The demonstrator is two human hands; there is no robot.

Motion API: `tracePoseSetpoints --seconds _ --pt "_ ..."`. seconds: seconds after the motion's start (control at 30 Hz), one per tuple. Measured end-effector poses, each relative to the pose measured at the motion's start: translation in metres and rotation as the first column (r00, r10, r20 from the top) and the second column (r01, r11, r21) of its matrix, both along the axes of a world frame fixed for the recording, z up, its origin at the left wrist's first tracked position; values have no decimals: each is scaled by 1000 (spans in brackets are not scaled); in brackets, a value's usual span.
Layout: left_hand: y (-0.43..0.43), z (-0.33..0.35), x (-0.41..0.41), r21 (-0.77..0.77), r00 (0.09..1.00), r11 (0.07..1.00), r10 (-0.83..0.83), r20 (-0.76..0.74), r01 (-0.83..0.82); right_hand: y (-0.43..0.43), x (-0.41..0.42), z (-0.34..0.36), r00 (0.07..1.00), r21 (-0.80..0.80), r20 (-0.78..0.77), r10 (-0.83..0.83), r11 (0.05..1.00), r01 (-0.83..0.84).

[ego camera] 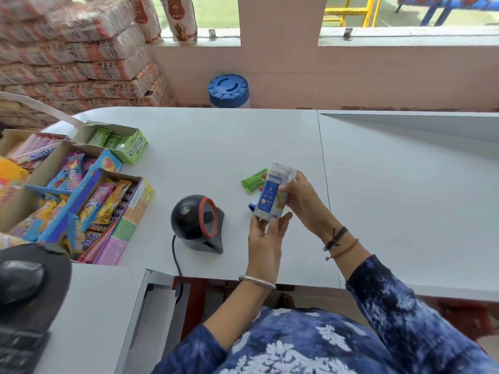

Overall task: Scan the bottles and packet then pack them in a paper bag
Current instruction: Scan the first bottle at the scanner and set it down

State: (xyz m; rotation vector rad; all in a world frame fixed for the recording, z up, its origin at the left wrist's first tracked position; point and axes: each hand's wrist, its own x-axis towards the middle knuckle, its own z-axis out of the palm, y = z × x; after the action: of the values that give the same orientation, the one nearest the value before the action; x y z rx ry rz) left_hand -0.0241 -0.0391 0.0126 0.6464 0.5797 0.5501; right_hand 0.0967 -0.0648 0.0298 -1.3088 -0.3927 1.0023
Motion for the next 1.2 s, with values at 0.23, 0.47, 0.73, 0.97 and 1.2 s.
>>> tracePoseSetpoints --seconds 0.23,0.47,0.73,0.97,1.2 --pt "25 0 -29 -335 944 901 319 87 -274 37 -43 12 945 -35 315 88 996 -81" --pt "34 0 -33 -420 908 838 412 70 -348 53 -58 16 881 -27 466 85 996 -82" --pt "37 -4 -31 -435 907 829 417 60 -352 56 -59 18 836 -45 544 75 997 -61" --pt "35 -1 -19 -418 924 852 376 69 -315 52 -43 18 836 -43 544 74 997 -60" --pt "35 -6 -9 -418 936 855 350 26 -308 53 -38 17 789 -66 605 105 994 -82"
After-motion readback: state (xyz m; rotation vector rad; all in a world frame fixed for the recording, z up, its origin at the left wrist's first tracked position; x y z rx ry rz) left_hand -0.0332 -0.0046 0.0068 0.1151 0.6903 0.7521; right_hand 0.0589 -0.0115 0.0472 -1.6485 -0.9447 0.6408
